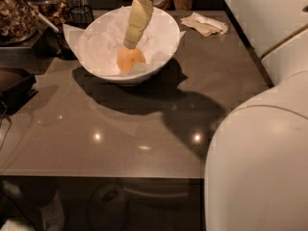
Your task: Pick orange from white bowl
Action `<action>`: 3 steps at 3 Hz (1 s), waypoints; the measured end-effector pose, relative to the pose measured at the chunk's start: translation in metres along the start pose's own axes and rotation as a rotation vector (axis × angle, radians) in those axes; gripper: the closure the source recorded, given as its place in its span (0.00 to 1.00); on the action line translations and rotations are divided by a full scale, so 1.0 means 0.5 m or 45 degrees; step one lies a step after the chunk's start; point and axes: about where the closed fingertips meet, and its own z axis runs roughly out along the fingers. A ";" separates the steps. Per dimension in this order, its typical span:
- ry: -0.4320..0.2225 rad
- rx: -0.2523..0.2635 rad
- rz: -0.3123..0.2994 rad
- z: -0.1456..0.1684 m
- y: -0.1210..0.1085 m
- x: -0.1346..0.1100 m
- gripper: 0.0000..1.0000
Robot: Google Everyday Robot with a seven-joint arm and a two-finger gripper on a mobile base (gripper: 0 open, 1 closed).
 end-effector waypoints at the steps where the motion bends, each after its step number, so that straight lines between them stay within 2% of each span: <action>1: 0.010 -0.048 0.032 0.046 -0.004 0.010 0.09; 3: 0.048 -0.110 0.056 0.107 -0.017 0.022 0.17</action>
Offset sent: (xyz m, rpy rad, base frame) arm 0.0102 -0.0056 -0.0560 -0.0287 0.1620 -0.0109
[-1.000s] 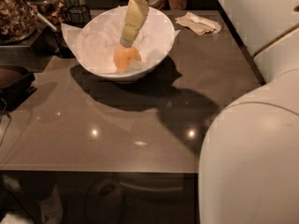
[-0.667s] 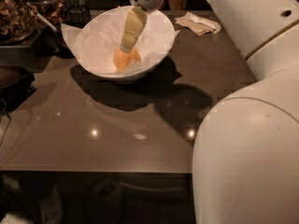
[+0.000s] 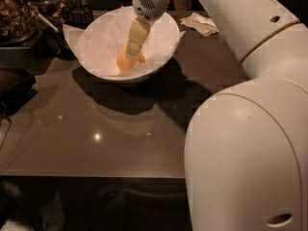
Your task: Pick orange from white bowl
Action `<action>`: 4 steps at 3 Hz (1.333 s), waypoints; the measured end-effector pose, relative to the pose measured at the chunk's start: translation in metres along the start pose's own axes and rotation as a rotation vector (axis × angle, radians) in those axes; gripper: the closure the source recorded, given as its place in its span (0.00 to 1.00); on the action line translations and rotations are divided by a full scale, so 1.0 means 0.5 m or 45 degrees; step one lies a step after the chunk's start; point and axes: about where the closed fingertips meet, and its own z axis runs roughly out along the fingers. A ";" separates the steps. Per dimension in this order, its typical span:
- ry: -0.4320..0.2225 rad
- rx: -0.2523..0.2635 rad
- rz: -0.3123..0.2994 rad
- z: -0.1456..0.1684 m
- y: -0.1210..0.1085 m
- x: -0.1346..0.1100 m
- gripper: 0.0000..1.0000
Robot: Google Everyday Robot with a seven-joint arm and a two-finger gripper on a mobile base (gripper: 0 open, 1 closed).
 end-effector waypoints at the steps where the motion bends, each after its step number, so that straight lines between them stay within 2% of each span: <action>1: 0.027 -0.021 -0.002 0.026 -0.005 -0.005 0.25; 2: 0.058 -0.049 -0.001 0.056 -0.009 -0.005 0.30; 4: 0.107 -0.095 0.021 0.115 -0.025 0.008 0.29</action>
Offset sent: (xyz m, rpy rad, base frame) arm -0.0009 -0.0002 -0.0359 -0.1017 0.1394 0.0261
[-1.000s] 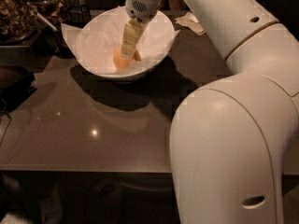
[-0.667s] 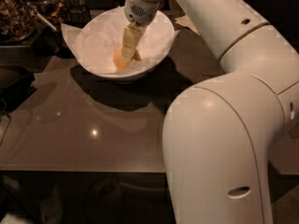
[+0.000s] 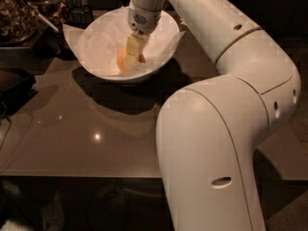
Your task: Pick orange from white bowl
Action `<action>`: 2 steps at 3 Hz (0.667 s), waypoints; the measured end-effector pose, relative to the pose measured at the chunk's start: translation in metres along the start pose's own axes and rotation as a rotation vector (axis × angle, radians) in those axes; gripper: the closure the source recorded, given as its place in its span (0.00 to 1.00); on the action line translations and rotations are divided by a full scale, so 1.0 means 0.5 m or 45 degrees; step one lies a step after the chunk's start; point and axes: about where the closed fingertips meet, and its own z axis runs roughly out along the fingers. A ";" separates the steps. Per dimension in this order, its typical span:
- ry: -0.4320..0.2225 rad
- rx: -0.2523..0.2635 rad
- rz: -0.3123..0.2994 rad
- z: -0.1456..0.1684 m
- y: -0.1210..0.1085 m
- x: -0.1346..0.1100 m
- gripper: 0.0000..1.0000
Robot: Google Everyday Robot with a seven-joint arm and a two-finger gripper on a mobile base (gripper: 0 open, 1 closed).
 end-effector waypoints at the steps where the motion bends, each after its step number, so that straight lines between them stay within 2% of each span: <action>1: 0.016 -0.033 0.012 0.031 -0.003 0.007 0.28; 2: 0.029 -0.069 0.022 0.059 -0.002 0.013 0.25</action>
Offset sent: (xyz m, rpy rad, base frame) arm -0.0211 -0.0164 -0.0407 -0.0642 0.1779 0.0105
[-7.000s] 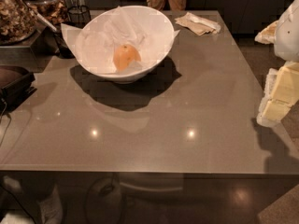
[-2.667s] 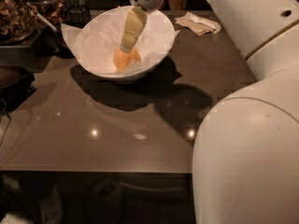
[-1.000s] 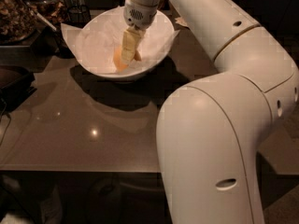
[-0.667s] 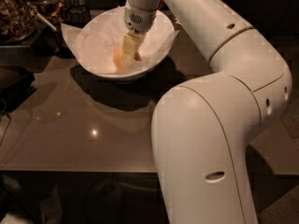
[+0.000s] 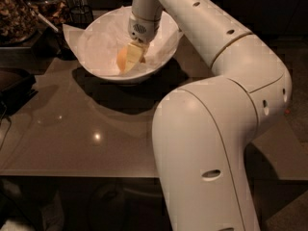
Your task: Pick orange from white bowl
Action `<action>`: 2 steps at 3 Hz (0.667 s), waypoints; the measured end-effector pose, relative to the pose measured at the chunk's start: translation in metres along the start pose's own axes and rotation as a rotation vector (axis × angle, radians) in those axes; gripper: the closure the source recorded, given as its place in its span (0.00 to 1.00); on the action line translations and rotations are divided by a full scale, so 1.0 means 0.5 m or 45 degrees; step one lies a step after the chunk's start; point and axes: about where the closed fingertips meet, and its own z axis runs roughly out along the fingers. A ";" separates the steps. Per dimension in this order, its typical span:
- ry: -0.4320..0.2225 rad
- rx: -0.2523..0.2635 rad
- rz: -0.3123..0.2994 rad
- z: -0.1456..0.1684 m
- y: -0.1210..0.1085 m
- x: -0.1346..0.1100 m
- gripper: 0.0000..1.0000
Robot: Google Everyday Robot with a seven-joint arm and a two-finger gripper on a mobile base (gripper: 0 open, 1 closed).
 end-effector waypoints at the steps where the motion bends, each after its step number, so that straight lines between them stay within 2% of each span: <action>1: 0.011 -0.030 -0.004 0.023 0.006 -0.002 0.16; 2: 0.005 -0.022 -0.001 0.026 0.008 0.000 0.35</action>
Offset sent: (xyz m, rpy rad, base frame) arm -0.0272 -0.0109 -0.0087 -0.0388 0.0679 0.0126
